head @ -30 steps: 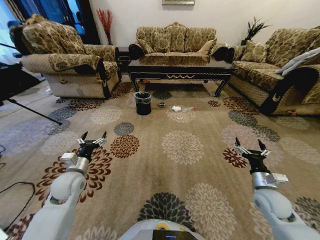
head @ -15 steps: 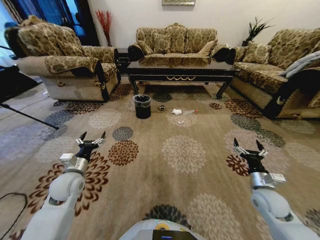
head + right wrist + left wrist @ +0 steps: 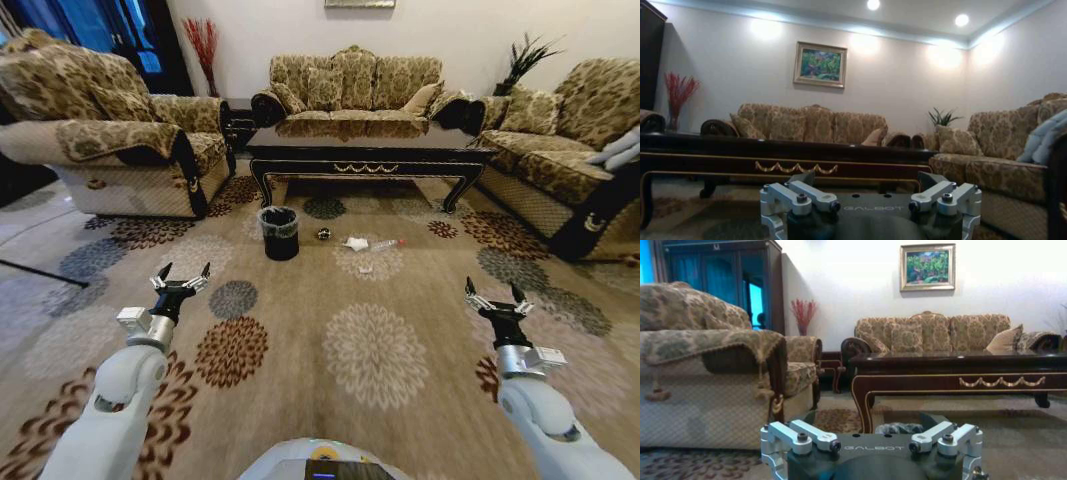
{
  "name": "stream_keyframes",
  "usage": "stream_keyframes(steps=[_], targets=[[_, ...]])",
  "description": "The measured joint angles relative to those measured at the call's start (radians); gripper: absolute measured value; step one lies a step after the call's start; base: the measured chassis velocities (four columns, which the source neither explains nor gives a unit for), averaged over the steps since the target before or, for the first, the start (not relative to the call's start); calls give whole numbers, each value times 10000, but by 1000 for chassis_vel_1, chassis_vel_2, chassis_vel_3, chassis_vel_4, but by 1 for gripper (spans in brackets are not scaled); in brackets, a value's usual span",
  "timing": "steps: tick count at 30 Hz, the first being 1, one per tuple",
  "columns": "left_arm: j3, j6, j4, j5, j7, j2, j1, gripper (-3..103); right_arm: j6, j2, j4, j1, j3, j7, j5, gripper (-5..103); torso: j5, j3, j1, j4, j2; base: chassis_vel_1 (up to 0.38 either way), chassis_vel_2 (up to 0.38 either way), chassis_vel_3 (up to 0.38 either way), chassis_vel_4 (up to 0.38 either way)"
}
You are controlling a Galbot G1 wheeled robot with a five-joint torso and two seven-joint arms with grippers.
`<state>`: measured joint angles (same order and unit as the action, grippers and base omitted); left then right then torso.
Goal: Move to the front of the table and pick up the trash from the floor, then place it into the trash bin.
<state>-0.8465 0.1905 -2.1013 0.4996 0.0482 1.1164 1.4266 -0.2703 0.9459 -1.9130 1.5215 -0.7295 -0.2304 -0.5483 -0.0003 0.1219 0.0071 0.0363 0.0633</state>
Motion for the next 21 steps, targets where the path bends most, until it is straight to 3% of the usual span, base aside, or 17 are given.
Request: stream_keyframes(steps=[21], targets=[[53, -49, 132, 43, -56, -129, -64, 100, -34, 104, 173, -116, 73, -21, 41, 100, -1, 14, 3, -1, 13, -350, 353, 356, -357]])
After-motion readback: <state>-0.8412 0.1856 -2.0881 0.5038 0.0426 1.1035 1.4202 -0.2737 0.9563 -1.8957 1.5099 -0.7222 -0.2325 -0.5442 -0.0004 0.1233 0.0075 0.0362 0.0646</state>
